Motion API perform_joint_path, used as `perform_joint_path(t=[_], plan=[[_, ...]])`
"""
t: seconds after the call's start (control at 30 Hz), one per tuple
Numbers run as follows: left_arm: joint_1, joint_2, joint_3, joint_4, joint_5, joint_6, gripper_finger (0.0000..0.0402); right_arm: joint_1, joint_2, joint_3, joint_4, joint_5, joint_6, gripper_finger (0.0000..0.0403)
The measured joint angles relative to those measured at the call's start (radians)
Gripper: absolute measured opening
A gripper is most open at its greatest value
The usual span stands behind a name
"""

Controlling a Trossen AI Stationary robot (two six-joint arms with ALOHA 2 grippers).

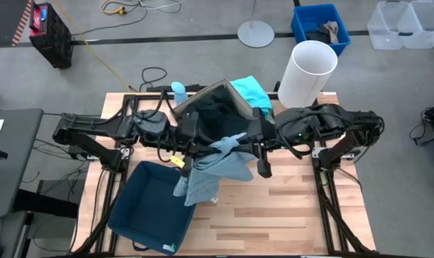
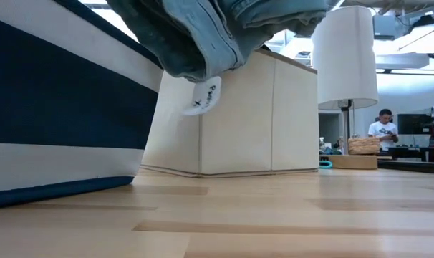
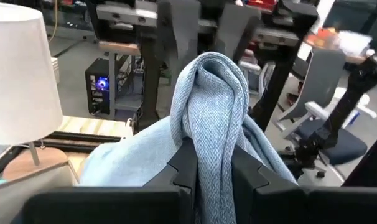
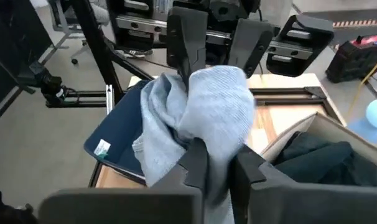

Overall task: Sort clothes
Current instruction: Put the blue pants into the blue white laundry organizer

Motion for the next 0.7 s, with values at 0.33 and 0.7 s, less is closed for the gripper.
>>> perform_joint_path(t=[0.33, 0.7], plan=[[-0.073, -0.162, 0.001, -0.049, 0.313, -0.022, 0.0036, 0.029, -0.071, 0.003, -0.169, 0.029, 0.003, 0.0152], [-0.187, -0.265, 0.003, -0.418, 0.328, -0.447, 0.0036, -0.021, -0.108, 0.0, -0.219, 0.058, 0.001, 0.0161]])
